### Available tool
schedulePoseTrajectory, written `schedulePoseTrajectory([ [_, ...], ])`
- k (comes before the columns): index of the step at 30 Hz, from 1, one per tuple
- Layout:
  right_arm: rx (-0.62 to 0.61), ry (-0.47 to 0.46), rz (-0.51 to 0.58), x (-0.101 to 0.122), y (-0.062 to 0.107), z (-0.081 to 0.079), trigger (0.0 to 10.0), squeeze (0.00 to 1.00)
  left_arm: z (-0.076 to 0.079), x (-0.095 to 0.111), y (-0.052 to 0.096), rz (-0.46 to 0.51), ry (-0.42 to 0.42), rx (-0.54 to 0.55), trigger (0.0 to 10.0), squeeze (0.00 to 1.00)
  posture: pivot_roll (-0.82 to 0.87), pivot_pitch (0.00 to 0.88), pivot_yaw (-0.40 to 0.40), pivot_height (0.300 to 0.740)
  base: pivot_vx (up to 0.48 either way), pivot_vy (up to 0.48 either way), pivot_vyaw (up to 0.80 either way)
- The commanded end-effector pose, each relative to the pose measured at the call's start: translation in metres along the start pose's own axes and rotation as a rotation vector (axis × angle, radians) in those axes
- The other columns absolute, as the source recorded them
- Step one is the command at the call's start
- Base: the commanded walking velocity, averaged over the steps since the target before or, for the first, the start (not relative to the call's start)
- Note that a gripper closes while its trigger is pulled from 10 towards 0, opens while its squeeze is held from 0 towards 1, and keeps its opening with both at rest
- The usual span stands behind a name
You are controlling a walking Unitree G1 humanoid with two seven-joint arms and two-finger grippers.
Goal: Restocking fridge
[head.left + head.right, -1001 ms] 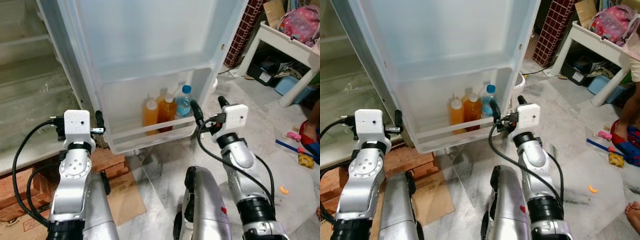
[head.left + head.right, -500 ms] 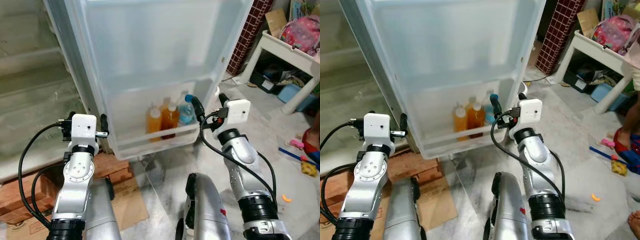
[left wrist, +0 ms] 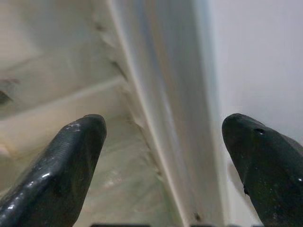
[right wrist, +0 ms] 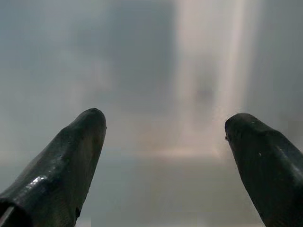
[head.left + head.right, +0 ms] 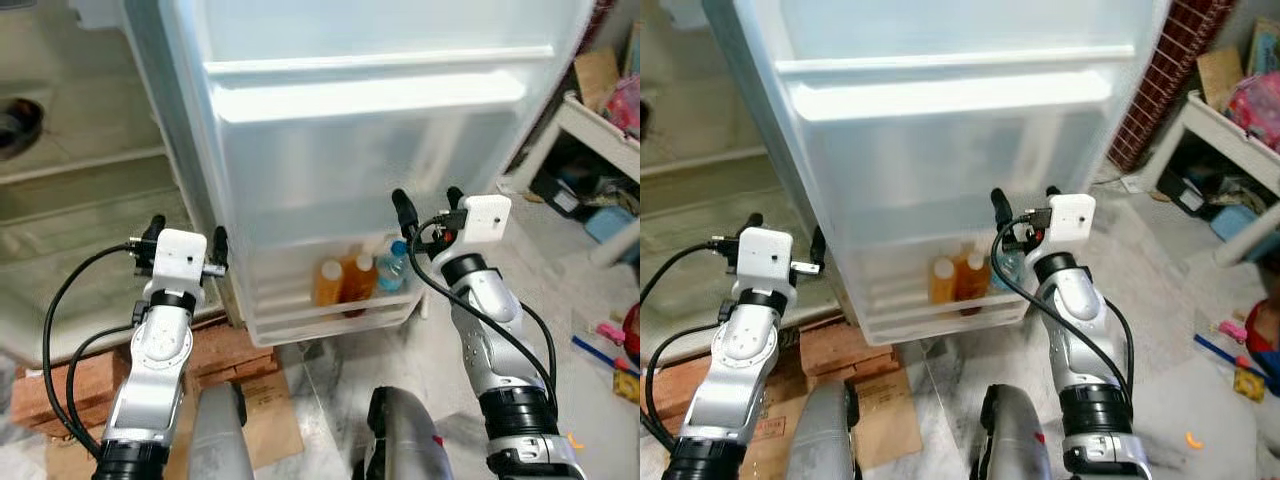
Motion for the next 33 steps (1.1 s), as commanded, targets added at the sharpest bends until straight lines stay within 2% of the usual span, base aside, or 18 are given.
schedulePoseTrajectory([
  [1, -0.008, -0.012, -0.033, -0.007, 0.004, 0.002, 10.0, 0.0, 0.0, 0.003, 0.001, 0.01, 0.0, -0.005, 10.0, 0.0, 0.08, 0.0, -0.068, 0.688, 0.0, 0.0, 0.0],
  [4, 0.004, -0.005, -0.091, -0.02, 0.009, -0.002, 10.0, 0.0, 0.002, -0.002, 0.004, -0.003, -0.019, -0.014, 10.0, 0.0, 0.08, 0.0, -0.062, 0.688, 0.0, 0.0, 0.0],
  [8, -0.006, -0.075, -0.16, -0.03, 0.018, 0.006, 10.0, 0.0, 0.007, -0.001, 0.003, -0.005, -0.002, -0.029, 10.0, 0.0, 0.08, 0.0, -0.065, 0.688, 0.0, 0.0, 0.0],
  [10, 0.009, -0.084, -0.215, -0.04, 0.036, 0.009, 10.0, 0.0, 0.008, 0.001, 0.003, -0.002, -0.002, -0.039, 10.0, 0.0, 0.08, 0.0, -0.076, 0.688, 0.0, 0.0, 0.0],
  [11, 0.015, -0.086, -0.223, -0.041, 0.04, 0.009, 10.0, 0.0, 0.008, 0.001, 0.003, -0.001, -0.002, -0.039, 10.0, 0.0, 0.08, 0.0, -0.076, 0.688, 0.0, 0.0, 0.0],
  [14, 0.063, -0.069, -0.272, -0.05, 0.066, 0.007, 10.0, 0.0, 0.004, -0.002, 0.005, -0.011, 0.004, -0.025, 10.0, 0.0, 0.07, 0.0, -0.081, 0.688, -0.081, 0.0, 0.0],
  [19, 0.061, -0.069, -0.292, -0.053, 0.084, 0.013, 10.0, 0.0, 0.005, -0.004, 0.007, -0.021, 0.012, -0.019, 10.0, 0.0, 0.06, 0.0, -0.073, 0.688, -0.246, 0.0, 0.0],
  [23, 0.07, -0.064, -0.302, -0.051, 0.091, 0.014, 10.0, 0.0, 0.004, -0.003, 0.009, -0.022, 0.016, -0.023, 10.0, 0.0, 0.05, 0.0, -0.064, 0.688, -0.247, 0.0, 0.0],
  [26, 0.058, -0.065, -0.296, -0.049, 0.091, 0.015, 10.0, 0.0, 0.003, -0.006, 0.014, -0.036, 0.021, -0.024, 10.0, 0.0, 0.05, 0.0, -0.058, 0.688, -0.249, 0.0, 0.0],
  [33, 0.065, -0.066, -0.294, -0.047, 0.09, 0.014, 10.0, 0.0, 0.002, -0.008, 0.014, -0.048, 0.02, -0.02, 10.0, 0.0, 0.05, 0.0, -0.059, 0.688, -0.273, 0.0, 0.0],
])
Point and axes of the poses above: a point about 5 cm out from each wrist's last joint towards the gripper, its own y axis pointing back from the gripper into the wrist, its own x axis along the axis of the wrist's last joint, z = x × y, the point moved 6 cm from there along -y, pointing out of the wrist towards the gripper, and after that the axes turned 13 degrees about y, right-handed, at the moved point
